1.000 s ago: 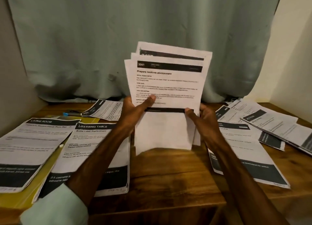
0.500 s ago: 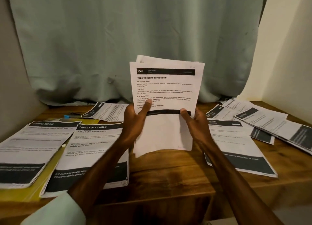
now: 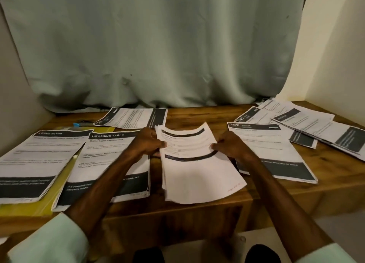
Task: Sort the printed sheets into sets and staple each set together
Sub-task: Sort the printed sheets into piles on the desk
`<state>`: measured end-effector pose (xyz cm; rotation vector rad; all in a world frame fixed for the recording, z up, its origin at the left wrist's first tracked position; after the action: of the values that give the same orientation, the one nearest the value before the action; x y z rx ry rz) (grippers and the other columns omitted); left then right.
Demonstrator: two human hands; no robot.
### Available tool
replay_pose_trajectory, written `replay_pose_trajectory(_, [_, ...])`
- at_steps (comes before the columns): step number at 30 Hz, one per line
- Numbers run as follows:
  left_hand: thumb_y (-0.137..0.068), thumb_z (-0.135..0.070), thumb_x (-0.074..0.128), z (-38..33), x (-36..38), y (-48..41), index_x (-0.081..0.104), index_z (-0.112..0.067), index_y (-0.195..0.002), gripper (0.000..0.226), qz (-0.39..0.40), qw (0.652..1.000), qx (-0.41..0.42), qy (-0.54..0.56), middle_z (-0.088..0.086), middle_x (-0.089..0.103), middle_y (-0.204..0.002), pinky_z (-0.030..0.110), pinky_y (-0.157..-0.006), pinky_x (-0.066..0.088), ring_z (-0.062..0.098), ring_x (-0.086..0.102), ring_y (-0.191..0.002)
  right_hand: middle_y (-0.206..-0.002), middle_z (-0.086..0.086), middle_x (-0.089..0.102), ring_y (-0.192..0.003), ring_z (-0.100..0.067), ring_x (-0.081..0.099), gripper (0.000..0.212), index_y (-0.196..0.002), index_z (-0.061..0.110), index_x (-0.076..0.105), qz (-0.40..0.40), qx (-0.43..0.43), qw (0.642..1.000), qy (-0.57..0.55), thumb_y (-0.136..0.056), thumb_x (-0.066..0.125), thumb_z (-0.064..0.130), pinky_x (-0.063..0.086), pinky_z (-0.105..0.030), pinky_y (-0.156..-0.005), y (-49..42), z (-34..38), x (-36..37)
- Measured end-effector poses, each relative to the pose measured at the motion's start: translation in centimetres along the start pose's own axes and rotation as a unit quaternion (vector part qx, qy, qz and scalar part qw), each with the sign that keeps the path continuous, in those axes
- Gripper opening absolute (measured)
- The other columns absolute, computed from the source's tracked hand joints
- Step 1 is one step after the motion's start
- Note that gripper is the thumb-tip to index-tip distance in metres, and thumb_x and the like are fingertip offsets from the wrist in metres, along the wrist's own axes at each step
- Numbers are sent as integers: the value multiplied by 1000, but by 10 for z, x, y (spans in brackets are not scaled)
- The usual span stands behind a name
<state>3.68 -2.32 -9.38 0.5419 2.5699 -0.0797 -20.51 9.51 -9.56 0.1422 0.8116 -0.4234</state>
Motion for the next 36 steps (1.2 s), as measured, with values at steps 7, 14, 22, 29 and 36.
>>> replay_pose_trajectory(7, [-82,-13,84,11,2,-6,70,-11,-122,43,-97,973,82,-192,8,73,-122,40,-92,57,25,69,-112,-87,-7,70,-72,-14,61,16,-85,8,70,-127,-6,991,46,-95,70,20,44,-25,-71,-7,-22,-9])
replay_pose_trajectory(14, [-87,-26,80,-40,52,25,68,-14,-117,34,-213,892,252,-310,8,66,-112,37,-83,43,32,61,-110,-125,-18,67,-121,-37,58,44,-118,12,71,-212,105,966,103,-82,85,31,50,-50,-100,12,-103,-79])
replay_pose_trajectory(22, [-95,-35,72,-119,181,-6,62,-10,-128,42,74,943,195,-260,10,67,-125,41,-87,54,31,64,-113,-125,-20,65,-116,-39,59,76,-119,7,60,-154,180,957,167,-73,82,64,49,-57,-99,10,-158,-97])
replay_pose_trajectory(29, [-83,-19,85,-135,236,-46,56,-8,-137,62,121,970,161,-133,9,64,-136,29,-87,53,28,62,-122,-138,-19,57,-126,-39,54,93,-129,14,55,-168,181,957,154,-64,79,75,50,-56,-100,10,-165,-98])
replay_pose_trajectory(36, [-91,-22,78,-129,233,-61,69,-10,-114,28,68,989,129,-25,4,73,-120,34,-78,62,21,73,-96,-137,-14,60,-125,-32,56,93,-133,10,55,-212,115,968,65,-61,93,56,51,-43,-99,21,-161,-103])
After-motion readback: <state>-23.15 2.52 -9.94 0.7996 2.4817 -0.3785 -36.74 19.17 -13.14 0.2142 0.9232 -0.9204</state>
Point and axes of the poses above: each hand's wrist, its own y-axis away from the middle knuckle, its own x-axis out of the palm, z = x × y, the point moved 5 cm from there along -y, towards the middle knuckle
